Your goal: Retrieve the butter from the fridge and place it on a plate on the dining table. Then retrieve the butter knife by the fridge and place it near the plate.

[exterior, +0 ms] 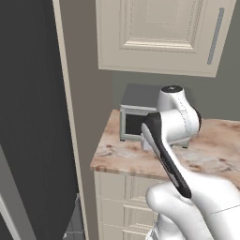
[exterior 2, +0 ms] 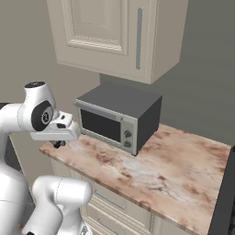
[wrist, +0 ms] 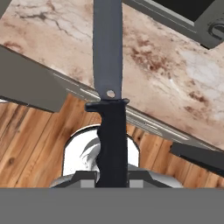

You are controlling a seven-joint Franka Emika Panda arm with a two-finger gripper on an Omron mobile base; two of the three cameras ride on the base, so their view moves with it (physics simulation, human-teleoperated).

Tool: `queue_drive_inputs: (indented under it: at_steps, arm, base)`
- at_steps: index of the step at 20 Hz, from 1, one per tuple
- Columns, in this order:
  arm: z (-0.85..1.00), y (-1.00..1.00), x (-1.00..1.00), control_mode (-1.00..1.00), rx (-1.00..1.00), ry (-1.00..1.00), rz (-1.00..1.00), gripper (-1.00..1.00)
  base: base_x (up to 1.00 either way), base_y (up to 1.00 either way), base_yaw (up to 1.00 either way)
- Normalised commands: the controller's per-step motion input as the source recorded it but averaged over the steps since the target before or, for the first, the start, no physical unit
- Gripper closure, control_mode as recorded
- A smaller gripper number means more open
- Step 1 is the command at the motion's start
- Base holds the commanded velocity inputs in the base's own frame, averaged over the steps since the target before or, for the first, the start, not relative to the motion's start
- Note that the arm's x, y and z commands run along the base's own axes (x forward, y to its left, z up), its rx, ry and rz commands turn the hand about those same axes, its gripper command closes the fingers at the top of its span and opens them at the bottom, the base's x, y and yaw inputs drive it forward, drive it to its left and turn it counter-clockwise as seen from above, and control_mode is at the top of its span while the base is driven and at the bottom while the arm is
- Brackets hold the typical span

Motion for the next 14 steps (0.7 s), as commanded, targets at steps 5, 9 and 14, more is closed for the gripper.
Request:
queue_drive_inputs:
  at_steps: [5,9,14]
  arm:
    - [-0.01,-0.12,-0.09,-1.00,-0.02,-0.01,0.00,1.00]
    - [0.00,-0.04,-0.02,-1.00,0.02,-0.01,0.04,1.00]
    - [0.11,-0.01,-0.16,-1.00,0.07,-0.05,0.06,1.00]
  base:
    - [0.00,0.00,0.00]
    - [0.00,0.00,0.00]
    - [0.00,0.00,0.00]
